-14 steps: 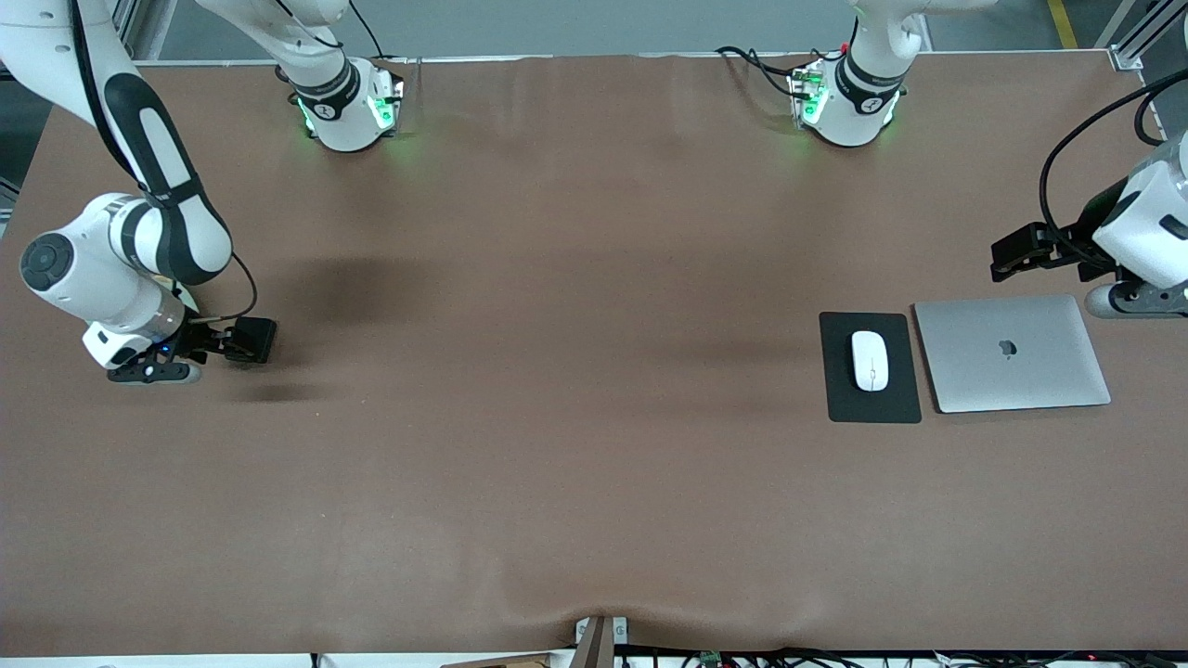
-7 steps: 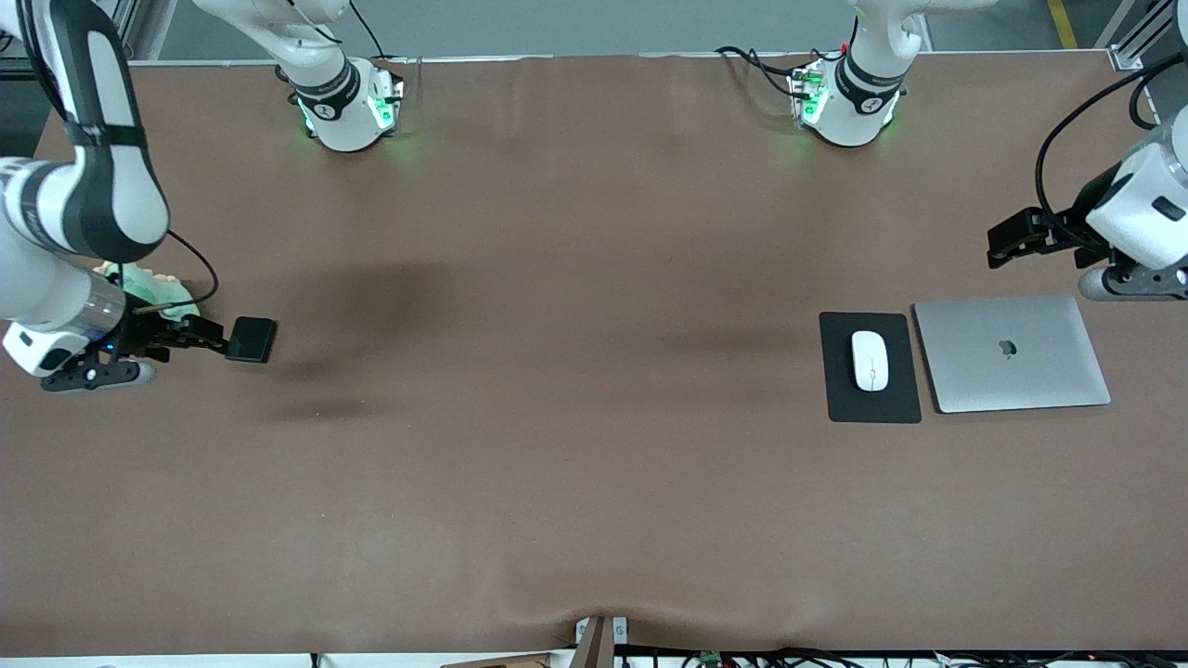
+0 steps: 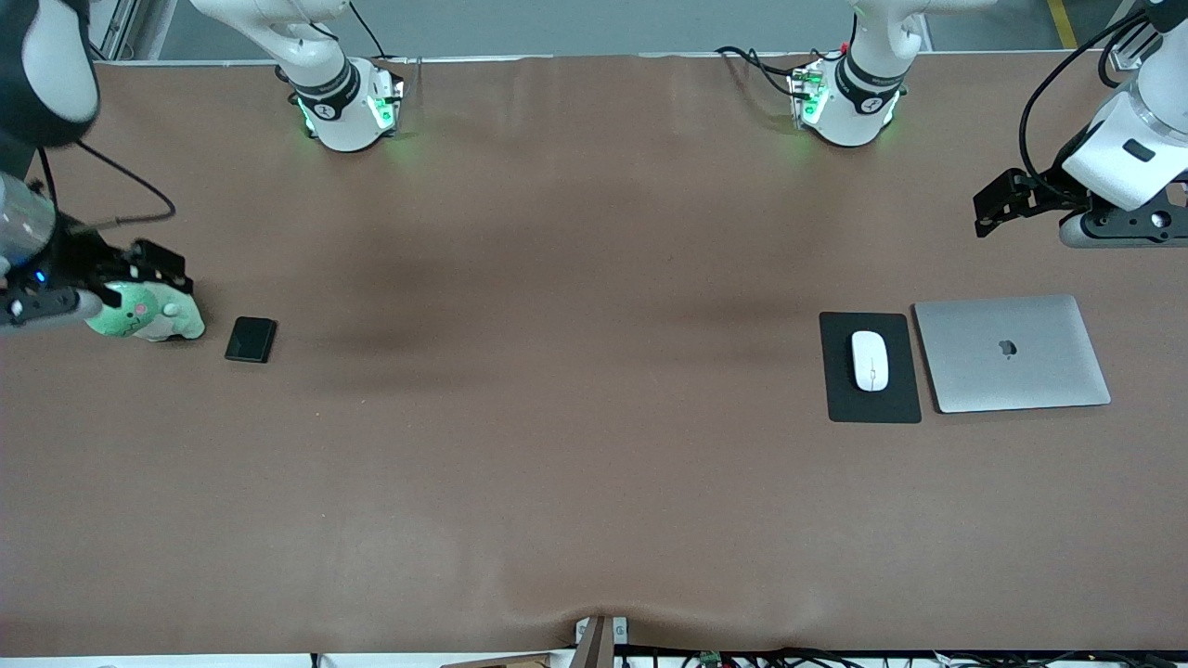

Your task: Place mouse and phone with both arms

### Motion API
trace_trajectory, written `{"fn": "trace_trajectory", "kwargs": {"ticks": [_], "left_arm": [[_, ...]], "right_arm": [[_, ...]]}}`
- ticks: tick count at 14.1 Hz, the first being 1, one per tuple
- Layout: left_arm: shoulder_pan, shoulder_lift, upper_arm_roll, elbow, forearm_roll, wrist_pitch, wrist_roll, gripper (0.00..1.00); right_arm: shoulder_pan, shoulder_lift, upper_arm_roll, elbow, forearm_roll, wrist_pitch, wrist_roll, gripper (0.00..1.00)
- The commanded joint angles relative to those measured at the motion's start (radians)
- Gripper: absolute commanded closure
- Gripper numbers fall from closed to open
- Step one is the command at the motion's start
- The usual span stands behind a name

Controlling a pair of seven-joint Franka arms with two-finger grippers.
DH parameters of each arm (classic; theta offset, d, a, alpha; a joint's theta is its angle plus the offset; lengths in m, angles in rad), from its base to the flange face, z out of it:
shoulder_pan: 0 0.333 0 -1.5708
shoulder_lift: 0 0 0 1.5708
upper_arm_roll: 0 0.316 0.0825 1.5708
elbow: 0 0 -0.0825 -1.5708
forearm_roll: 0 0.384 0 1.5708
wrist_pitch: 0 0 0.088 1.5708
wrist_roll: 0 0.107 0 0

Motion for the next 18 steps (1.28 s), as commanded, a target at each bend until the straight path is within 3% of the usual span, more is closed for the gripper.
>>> {"fn": "trace_trajectory", "kwargs": {"ticks": [1, 4, 8, 10, 18], "left_arm": [[0.007, 0.028, -0.006, 0.045, -0.021, 0.001, -0.005, 0.0], [0.012, 0.022, -0.001, 0.051, -0.024, 0.001, -0.006, 0.0], [0.015, 0.013, 0.005, 0.054, -0.036, -0.022, 0.006, 0.0], [0.015, 0.004, 0.005, 0.08, -0.036, -0.039, 0.005, 0.0], [0.021, -0.001, 0.007, 0.119, -0.029, -0.071, -0.011, 0.0]], "right_arm": [[0.022, -0.06, -0.014, 0.019, -0.02, -0.084, 0.019, 0.0], [0.009, -0.045, -0.003, 0.191, -0.023, -0.225, 0.088, 0.0], [0.016, -0.031, -0.002, 0.22, -0.071, -0.212, 0.094, 0.0], [0.016, -0.002, -0.002, 0.265, -0.071, -0.212, 0.094, 0.0], [0.016, -0.002, -0.002, 0.256, -0.056, -0.219, 0.183, 0.0]]}}
